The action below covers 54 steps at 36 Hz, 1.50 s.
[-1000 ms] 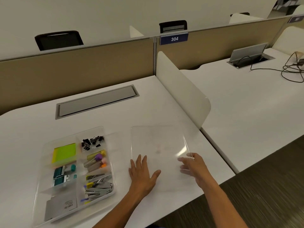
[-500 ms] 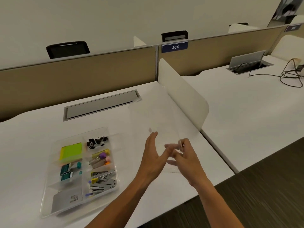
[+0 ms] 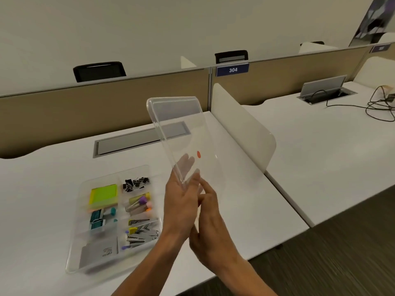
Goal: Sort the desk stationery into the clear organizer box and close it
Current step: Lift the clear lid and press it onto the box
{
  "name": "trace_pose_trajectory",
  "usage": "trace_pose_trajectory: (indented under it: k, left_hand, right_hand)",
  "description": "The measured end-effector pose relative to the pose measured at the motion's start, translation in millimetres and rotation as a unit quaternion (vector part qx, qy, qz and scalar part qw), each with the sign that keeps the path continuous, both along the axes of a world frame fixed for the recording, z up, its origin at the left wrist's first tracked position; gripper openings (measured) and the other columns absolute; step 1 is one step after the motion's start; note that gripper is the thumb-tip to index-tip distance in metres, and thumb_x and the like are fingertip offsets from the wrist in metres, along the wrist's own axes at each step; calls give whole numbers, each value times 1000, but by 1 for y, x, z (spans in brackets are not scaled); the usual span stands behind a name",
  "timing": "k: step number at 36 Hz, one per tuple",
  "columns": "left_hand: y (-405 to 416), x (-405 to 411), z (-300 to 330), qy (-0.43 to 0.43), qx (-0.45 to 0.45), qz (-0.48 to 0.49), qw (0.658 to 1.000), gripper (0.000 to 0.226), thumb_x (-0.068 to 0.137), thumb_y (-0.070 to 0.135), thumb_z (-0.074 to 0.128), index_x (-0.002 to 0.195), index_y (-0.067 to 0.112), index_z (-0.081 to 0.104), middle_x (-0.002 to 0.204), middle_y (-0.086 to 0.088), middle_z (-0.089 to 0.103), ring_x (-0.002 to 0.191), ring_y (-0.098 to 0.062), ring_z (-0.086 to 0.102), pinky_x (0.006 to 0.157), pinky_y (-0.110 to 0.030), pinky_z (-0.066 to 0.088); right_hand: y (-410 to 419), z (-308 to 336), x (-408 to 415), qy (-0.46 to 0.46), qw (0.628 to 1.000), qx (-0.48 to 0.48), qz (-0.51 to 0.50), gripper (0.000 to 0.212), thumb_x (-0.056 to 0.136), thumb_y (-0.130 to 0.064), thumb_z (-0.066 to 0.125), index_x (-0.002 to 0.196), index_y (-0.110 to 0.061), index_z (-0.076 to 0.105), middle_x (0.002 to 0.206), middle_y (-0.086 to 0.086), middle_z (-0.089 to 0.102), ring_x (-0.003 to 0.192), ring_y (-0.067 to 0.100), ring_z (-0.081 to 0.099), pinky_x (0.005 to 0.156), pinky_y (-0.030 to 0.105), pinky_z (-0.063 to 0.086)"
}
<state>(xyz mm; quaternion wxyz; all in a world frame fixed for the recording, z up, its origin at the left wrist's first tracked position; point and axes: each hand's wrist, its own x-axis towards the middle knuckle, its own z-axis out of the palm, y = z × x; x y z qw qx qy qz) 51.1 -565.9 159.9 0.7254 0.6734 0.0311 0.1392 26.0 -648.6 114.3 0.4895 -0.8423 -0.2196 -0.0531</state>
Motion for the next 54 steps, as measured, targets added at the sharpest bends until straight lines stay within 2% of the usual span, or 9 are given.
trace_pose_trajectory:
  k: [3,6,20,25,30,37,44,51,54]
  left_hand:
    - [18,-2,2,4,-29,-1,1000,42,94,26,58,135,31,51,131,17,61,118,-8,61,90,-35,56]
    - [36,-3,5,5,-41,5,999,38,94,23,59,131,27,55,127,11,65,113,-13,65,82,-36,59]
    - [90,-26,5,41,-90,26,995,32,88,31,64,116,15,65,113,-7,72,100,-30,71,69,-38,60]
    - [105,-38,5,52,-97,48,993,33,90,33,59,115,13,64,112,-11,72,99,-33,71,69,-41,61]
    - [123,-51,5,59,-89,84,991,31,95,32,55,120,15,60,110,-11,73,96,-36,71,71,-48,61]
    - [145,-62,3,2,-14,158,987,51,89,29,61,135,36,42,111,-1,72,81,-30,74,59,-33,60]
    - [173,-63,-14,-10,168,232,958,69,85,26,66,146,32,34,129,12,55,89,-21,71,62,-25,60]
    - [209,-59,-29,42,317,216,922,97,79,24,75,154,21,14,149,0,34,108,-13,60,67,-9,54]
    - [227,-57,-36,68,327,212,919,101,78,28,76,155,21,10,153,-2,28,123,-15,51,79,-21,55]
  right_hand:
    - [-3,-8,-6,-18,996,-78,37,80,83,-63,65,141,-44,14,160,-23,-21,151,7,-12,121,48,17]
    - [-10,-1,-2,6,992,-118,52,84,73,-86,53,139,-54,11,157,-30,-24,147,-1,-22,121,49,9]
    - [-53,24,74,53,987,-30,-150,95,81,-67,56,156,-34,6,164,-9,11,150,18,20,117,45,30]
    - [-48,16,81,29,989,-46,-138,102,77,-69,60,156,-35,4,161,-5,29,111,12,64,93,33,47]
    - [-31,11,78,12,994,1,-107,96,77,-59,66,156,-27,21,146,-7,47,79,0,62,66,2,43]
    - [-9,10,78,24,994,59,-83,88,73,-57,73,148,-39,30,100,-15,53,67,17,61,62,12,55]
    - [17,-3,74,47,996,45,-58,91,74,-58,72,151,-40,28,100,-14,50,66,16,60,62,13,54]
    - [59,-8,70,41,998,-18,-46,110,65,-80,61,156,-40,12,103,-9,44,70,14,54,60,13,48]
    - [78,-10,70,49,998,-33,-35,118,57,-92,51,156,-41,9,109,-8,42,74,12,53,61,10,44]
